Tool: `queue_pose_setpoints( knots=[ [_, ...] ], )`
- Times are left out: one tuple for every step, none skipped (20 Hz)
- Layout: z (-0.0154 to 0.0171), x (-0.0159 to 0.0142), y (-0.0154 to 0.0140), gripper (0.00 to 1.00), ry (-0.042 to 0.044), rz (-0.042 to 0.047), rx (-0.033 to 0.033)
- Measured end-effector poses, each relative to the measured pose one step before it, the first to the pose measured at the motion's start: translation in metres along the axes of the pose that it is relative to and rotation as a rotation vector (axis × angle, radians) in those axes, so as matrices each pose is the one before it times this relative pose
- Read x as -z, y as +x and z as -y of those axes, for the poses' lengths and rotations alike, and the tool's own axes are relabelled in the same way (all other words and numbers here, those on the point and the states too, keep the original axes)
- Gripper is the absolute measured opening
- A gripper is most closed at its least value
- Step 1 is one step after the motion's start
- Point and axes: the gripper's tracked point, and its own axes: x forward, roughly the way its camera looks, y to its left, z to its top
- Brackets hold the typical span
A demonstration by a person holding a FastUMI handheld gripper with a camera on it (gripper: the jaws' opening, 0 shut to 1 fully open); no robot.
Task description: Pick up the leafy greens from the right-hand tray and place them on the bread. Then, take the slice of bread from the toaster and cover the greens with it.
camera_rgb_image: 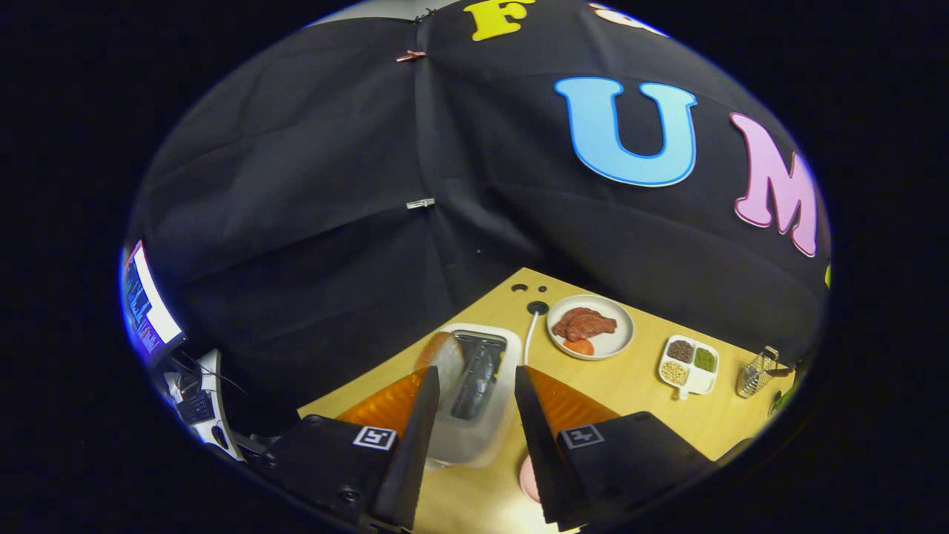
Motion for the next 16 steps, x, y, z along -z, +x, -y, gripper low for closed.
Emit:
queue_pose_setpoints(
  knots=[
    [-0.00751, -0.00232, 0.00914, 0.68, -0.01460, -0.00102, -0.00247],
    [-0.00886, -0.00011, 0.00924, 0.73, -0.01102, -0.01074, -0.00220],
    [-0.01002, 0.00257, 0.00933, 0.76, -0.00383, -0.01239, -0.00148],
    [-0.00675, 0.00258, 0.00959, 0.78, -0.00020, -0.01481, 0.00164],
    [-0.00384, 0.00281, 0.00986, 0.80, 0.00234, -0.01551, 0.00918],
    [-0.00239, 0.00310, 0.00850, 0.80, 0.00362, -0.01503, 0.01037],
    [-0.00208, 0.00328, 0.00997, 0.80, 0.00689, -0.01946, 0.01072],
    [-0.00088, 0.00238, 0.00729, 0.81, 0.00310, -0.01107, 0.01086],
    [0.00114, 0.00294, 0.00769, 0.80, -0.00709, -0.01472, 0.01732],
    [0.00503, 0.00281, 0.00746, 0.80, -0.01026, -0.01944, 0.02445],
    [0.00423, 0.00412, 0.00670, 0.80, -0.00680, -0.01651, 0.02450],
    [0.00254, 0.00361, 0.00460, 0.79, 0.00035, -0.01583, 0.01680],
    [0.00000, 0.00209, 0.00325, 0.75, 0.00402, -0.01154, 0.01168],
    [0.00635, 0.00123, 0.00173, 0.70, -0.00297, -0.00714, 0.02940],
    [0.00140, 0.00208, 0.00548, 0.66, 0.00183, -0.01065, 0.01183],
    [0.00647, -0.00010, -0.00202, 0.59, -0.00066, -0.00922, 0.02003]
  ],
)
